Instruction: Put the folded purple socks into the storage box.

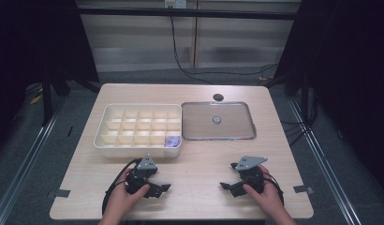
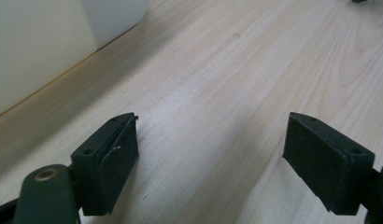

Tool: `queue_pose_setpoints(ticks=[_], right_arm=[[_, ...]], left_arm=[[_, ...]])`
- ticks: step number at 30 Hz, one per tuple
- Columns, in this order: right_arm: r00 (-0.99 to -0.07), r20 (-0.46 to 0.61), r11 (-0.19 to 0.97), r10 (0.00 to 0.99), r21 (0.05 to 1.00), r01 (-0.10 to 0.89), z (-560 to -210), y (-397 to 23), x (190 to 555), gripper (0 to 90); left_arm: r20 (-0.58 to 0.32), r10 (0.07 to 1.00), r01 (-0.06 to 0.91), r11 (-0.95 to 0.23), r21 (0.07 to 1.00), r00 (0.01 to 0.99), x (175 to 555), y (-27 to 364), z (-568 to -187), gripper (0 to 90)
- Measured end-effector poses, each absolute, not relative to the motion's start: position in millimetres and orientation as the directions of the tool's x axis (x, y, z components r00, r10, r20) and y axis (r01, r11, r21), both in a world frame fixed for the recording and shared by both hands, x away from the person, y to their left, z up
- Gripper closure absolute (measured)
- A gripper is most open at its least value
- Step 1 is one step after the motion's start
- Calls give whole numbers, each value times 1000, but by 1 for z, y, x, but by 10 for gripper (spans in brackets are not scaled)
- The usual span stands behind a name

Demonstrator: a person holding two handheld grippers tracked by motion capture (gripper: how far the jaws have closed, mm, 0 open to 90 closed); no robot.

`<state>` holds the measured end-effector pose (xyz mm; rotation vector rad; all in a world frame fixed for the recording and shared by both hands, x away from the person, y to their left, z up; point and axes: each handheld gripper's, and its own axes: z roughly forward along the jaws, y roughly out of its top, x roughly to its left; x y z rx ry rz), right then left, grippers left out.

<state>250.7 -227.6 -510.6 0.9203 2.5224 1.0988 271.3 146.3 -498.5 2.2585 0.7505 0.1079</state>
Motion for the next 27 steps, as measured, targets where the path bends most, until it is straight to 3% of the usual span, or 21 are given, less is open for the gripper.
queue_pose_setpoints(ticks=[27], right_arm=[[-772,31,518,635,724,455,-511,-228,251,135]], left_arm=[[-67,531,404,-550,731,845,261,149,-507,153]])
